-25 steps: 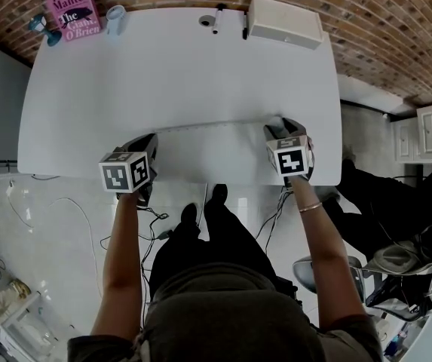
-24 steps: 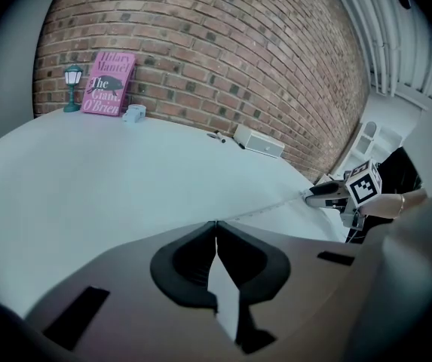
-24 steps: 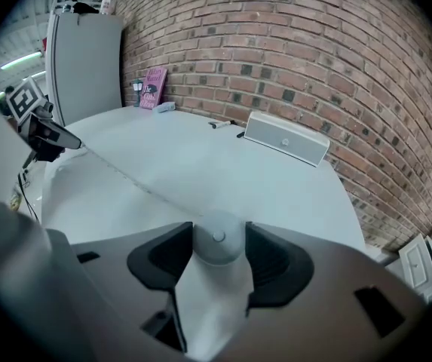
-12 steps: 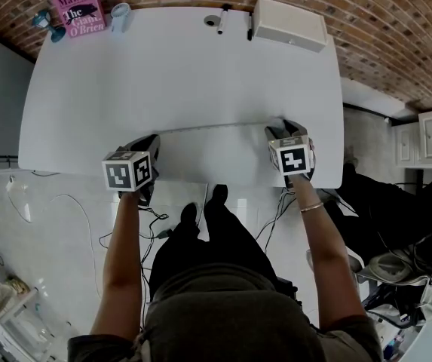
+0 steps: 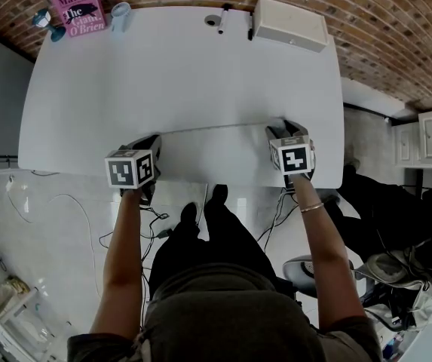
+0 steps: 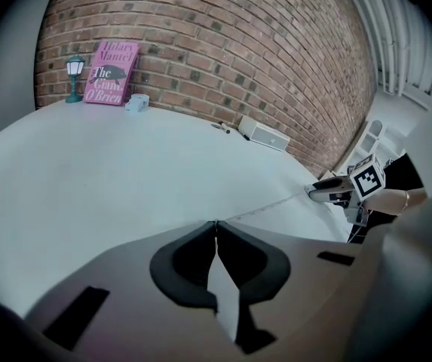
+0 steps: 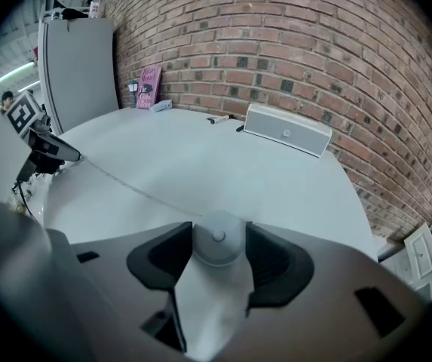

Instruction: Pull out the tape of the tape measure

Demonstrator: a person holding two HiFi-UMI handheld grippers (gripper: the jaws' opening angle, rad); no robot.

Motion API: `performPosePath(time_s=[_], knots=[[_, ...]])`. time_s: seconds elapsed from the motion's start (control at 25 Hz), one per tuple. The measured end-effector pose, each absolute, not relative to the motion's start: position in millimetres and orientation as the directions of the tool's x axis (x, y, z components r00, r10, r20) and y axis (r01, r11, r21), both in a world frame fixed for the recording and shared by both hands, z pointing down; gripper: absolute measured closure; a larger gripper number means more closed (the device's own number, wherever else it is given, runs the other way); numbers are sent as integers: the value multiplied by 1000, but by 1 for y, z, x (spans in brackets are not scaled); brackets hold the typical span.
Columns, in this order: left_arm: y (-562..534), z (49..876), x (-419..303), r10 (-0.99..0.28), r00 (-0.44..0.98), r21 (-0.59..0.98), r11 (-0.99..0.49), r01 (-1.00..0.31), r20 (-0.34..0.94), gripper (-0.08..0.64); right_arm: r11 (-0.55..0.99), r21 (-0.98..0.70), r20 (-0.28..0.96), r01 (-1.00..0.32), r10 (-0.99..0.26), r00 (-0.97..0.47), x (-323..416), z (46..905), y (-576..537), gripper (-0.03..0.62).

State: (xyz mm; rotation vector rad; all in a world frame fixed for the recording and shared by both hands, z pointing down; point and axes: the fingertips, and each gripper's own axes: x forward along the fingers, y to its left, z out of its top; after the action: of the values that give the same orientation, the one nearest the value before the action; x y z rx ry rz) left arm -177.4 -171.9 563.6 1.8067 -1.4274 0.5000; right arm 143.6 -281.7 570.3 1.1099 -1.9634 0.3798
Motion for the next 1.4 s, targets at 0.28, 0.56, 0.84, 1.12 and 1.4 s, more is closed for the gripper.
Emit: performPosePath(time_s=[0.28, 0.56, 0.84, 1.12, 1.4], knots=[[-173, 567, -178, -622, 279, 301, -71, -951, 732, 534, 561, 125, 778, -818, -567, -270, 145, 570, -282, 368], [-175, 568, -179, -618, 274, 298, -66, -952, 737, 532, 559, 129, 771, -819, -576, -271, 145, 568, -282, 368], [-174, 564, -183, -649, 286, 331, -55, -942, 705, 531, 529, 117, 739, -841, -612, -282, 140, 558, -277, 370], [-173, 555, -192, -684, 245, 306, -33, -951, 687, 531, 496, 90, 696, -864, -651, -301, 132, 541, -272, 383], [-180, 536, -194, -732, 217, 266, -51, -963, 646, 531, 456, 40, 651, -889, -687, -323, 124, 522, -262, 400]])
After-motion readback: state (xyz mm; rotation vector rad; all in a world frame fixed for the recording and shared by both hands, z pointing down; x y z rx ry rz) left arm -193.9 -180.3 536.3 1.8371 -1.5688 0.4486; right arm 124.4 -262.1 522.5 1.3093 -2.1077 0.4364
